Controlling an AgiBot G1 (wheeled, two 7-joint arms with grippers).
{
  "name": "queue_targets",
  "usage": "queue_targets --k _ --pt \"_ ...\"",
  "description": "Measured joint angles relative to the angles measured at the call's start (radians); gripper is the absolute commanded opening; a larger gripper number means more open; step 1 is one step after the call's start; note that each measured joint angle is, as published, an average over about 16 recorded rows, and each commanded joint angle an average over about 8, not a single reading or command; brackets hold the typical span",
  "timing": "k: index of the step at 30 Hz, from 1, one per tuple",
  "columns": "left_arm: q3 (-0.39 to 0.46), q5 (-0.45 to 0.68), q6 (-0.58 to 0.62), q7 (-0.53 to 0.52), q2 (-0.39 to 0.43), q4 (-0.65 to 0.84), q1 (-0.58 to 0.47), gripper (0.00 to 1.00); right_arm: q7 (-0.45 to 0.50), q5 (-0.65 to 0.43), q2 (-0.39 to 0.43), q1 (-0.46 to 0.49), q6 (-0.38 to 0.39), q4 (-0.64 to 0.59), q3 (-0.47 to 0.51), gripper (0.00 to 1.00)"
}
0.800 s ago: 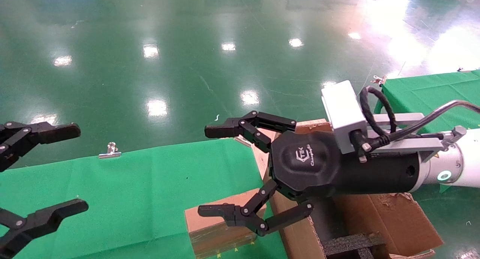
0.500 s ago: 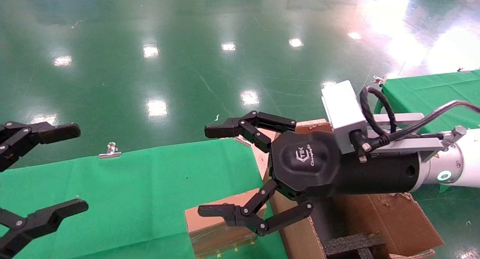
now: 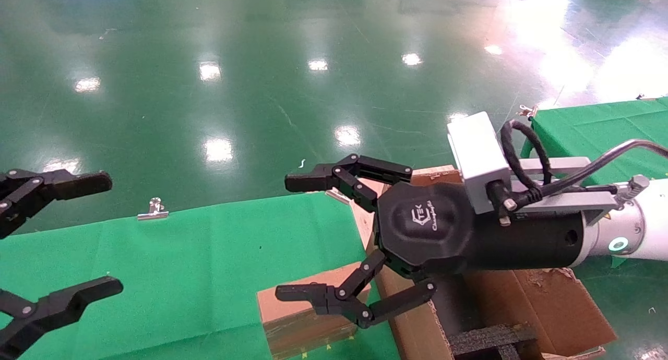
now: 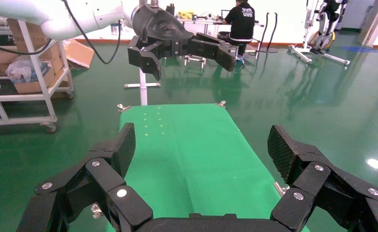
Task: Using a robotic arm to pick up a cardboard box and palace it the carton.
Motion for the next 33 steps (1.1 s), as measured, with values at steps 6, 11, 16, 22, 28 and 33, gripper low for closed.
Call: queue_targets --k 6,11,16,22,28,33 --pt "0.0 0.0 0.0 0.0 0.0 0.0 0.0 0.0 0.0 -0.015 0.001 0.005 0.0 0.002 -0.006 1.0" --pt "0.0 0.0 0.0 0.0 0.0 0.0 0.0 0.0 0.007 -0.076 -0.001 0.032 -0.004 0.008 -0.032 1.0" --pt "0.0 0.0 0.0 0.0 0.0 0.0 0.0 0.0 0.023 -0.188 -0.013 0.082 -0.012 0.009 -0.082 1.0" --pt "0.0 0.0 0.0 0.0 0.0 0.0 0.0 0.0 0.054 -0.367 -0.048 0.162 -0.022 0.005 -0.165 1.0" --pt "0.0 0.0 0.0 0.0 0.0 0.0 0.0 0.0 0.075 -0.529 -0.101 0.232 -0.027 -0.012 -0.242 1.0" --pt "0.0 0.0 0.0 0.0 0.0 0.0 0.0 0.0 0.074 -0.639 -0.151 0.277 -0.029 -0.03 -0.296 1.0"
